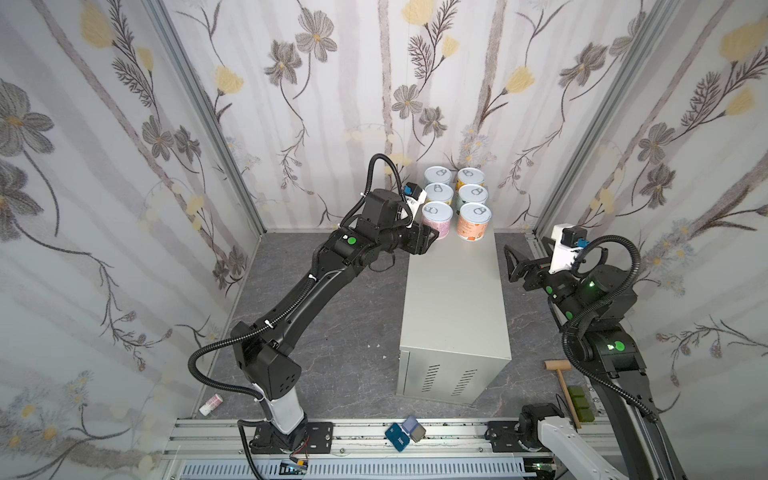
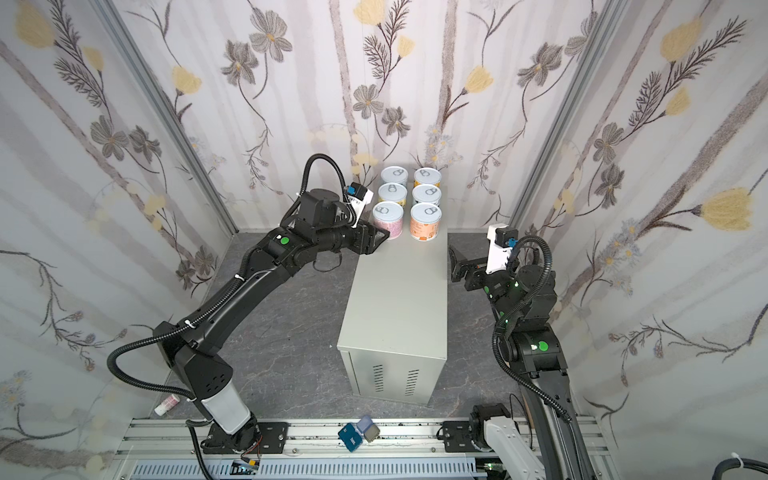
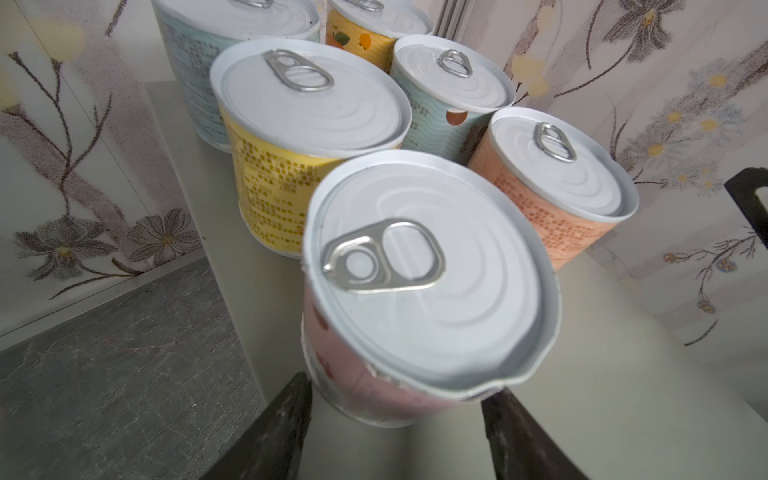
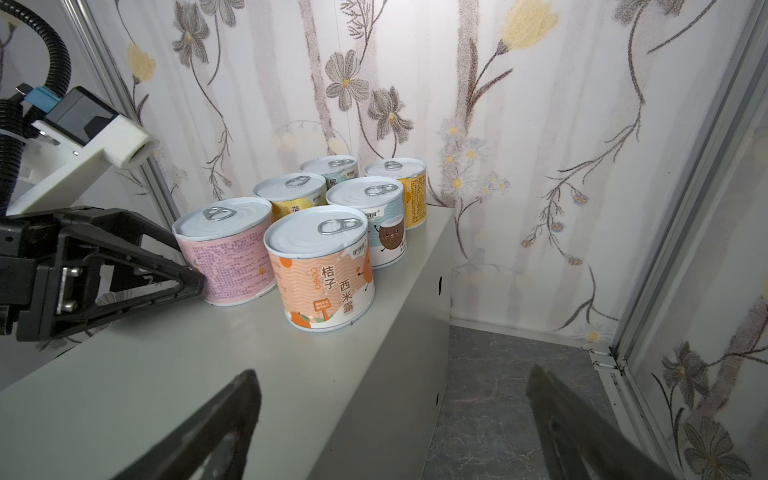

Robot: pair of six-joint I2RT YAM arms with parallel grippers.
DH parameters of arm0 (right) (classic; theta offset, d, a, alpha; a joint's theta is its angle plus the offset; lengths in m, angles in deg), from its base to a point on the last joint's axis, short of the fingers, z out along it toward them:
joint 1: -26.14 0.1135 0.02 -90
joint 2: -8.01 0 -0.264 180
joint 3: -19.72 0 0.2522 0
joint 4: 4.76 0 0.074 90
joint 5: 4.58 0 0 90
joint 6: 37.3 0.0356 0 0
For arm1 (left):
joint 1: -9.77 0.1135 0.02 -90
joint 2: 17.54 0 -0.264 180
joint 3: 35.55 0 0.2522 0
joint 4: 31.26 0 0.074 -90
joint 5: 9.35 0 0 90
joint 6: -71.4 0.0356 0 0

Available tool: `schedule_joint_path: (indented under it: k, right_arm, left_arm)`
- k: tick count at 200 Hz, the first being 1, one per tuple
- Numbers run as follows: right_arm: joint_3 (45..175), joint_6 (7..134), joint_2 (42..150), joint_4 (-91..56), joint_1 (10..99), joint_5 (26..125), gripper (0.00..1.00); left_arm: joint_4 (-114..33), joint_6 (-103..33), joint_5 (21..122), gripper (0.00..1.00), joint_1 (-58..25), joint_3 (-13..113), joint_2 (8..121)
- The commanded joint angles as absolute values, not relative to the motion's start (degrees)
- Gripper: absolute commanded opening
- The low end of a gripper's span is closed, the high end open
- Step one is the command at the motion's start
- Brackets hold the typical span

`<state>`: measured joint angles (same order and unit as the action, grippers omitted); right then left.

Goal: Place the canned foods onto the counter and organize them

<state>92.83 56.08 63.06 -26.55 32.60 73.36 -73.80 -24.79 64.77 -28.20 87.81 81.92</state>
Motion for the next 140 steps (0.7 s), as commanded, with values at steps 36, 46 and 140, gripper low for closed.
schedule_joint_path:
  k: [36, 46, 140]
  right_arm:
    - [92.8, 55.39, 62.69, -26.45, 32.65, 73.18, 1.0]
    - [92.73, 55.35, 62.55, -26.53, 32.71, 73.33, 1.0]
    - [94.72, 55.92, 62.0, -30.18, 32.73, 74.66, 1.0]
  left_arm:
    - [-75.24, -25.36, 64.49, 0.67, -28.02, 87.65, 81.91]
    - [-75.23, -25.53, 64.08, 0.67, -28.0, 87.79, 82.05]
    - [-74.61, -23.49, 62.87, 0.68, -28.07, 84.69, 81.03]
